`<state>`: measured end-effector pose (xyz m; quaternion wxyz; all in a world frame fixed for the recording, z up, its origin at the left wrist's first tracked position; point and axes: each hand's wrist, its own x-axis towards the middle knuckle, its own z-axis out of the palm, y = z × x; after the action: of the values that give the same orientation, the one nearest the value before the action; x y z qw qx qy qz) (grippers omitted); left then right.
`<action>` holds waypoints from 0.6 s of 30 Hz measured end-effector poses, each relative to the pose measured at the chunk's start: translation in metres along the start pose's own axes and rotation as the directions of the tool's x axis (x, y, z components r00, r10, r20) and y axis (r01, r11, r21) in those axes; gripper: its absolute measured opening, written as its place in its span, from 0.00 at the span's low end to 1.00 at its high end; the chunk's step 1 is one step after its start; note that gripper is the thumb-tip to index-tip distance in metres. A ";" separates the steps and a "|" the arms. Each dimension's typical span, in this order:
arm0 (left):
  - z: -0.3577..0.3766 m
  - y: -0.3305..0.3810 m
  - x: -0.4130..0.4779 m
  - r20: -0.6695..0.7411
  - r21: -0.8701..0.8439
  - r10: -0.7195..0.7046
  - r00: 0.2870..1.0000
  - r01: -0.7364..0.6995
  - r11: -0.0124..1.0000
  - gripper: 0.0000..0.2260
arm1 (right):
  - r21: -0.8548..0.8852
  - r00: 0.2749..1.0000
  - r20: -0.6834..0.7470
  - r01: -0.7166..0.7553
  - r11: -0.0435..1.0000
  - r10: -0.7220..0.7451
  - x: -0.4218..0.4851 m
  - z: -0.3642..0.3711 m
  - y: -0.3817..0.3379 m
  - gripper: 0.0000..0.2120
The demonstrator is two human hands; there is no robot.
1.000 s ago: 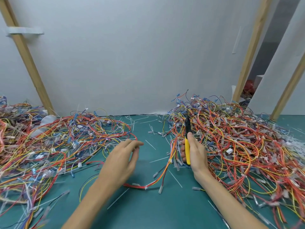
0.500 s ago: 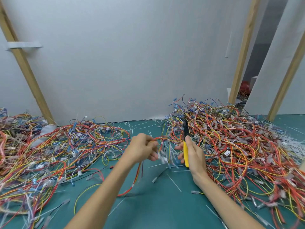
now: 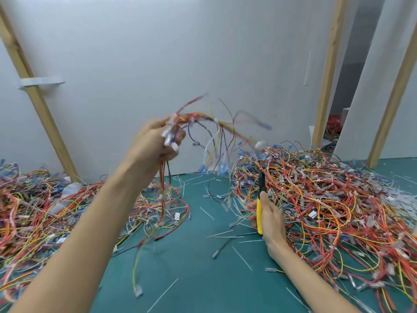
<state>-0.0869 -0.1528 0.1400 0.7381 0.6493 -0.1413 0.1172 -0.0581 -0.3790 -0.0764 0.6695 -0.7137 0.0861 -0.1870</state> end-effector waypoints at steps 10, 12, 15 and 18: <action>0.000 -0.044 -0.008 -0.053 0.283 0.401 0.915 -0.371 0.884 0.11 | 0.173 0.997 0.020 -0.082 0.982 0.080 0.008 -0.001 0.001 0.26; -0.012 -0.075 -0.025 0.111 0.521 0.424 0.899 -0.416 0.746 0.14 | 0.218 0.993 0.032 -0.121 0.969 0.116 0.011 -0.002 -0.001 0.26; -0.033 -0.130 -0.052 0.302 0.779 0.339 0.891 -0.436 0.451 0.18 | 0.269 0.984 0.033 -0.178 0.946 0.176 0.013 -0.004 -0.003 0.25; -0.047 -0.172 -0.079 0.296 0.851 0.126 0.947 -0.322 0.414 0.20 | 0.277 0.982 0.045 -0.186 0.943 0.181 0.009 -0.006 -0.006 0.25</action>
<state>-0.0968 -0.1276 -0.0536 0.2474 0.9216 -0.2125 0.2104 -0.0524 -0.3871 -0.0690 0.7790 -0.6025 0.1185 -0.1273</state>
